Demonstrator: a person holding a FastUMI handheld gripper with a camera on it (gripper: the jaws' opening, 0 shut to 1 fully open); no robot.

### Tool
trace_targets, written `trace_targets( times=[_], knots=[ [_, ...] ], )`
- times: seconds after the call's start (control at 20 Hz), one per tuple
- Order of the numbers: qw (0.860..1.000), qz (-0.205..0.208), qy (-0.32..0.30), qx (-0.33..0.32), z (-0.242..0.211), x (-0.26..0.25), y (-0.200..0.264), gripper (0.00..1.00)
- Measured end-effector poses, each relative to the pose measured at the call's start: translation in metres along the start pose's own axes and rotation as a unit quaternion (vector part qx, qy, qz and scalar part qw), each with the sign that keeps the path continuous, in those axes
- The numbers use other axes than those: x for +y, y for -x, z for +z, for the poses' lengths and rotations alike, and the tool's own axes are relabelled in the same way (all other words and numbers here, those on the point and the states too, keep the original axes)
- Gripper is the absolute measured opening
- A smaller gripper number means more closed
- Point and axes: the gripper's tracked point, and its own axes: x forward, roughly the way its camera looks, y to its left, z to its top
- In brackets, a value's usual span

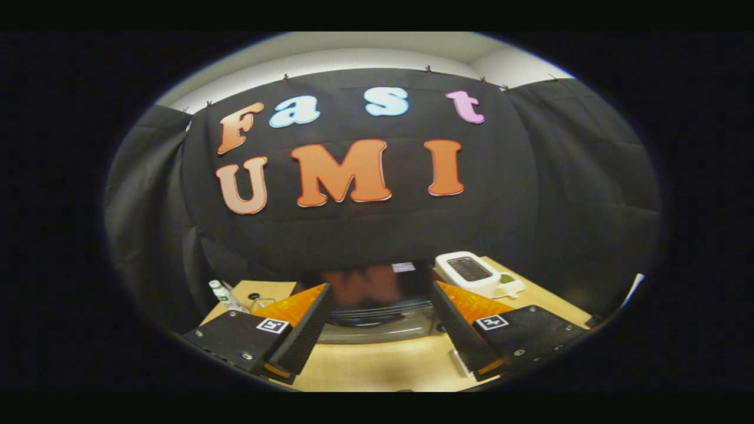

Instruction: Open the toaster oven, put the food inside, and close the toaster oven door.

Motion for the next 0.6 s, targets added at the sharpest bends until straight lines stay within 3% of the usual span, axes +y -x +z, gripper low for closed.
trace_targets(
  times=[0.15,0.25,0.45,0.6],
  knots=[
    [0.999,0.003,-0.011,0.035,-0.023,0.012,-0.042,0.99],
    [0.998,-0.005,0.015,0.057,-0.042,0.015,-0.062,0.99],
    [0.993,-0.004,0.077,0.088,-0.072,0.020,-0.078,0.99],
    [0.990,-0.004,0.077,0.116,-0.094,0.020,-0.082,0.99]
  ],
)
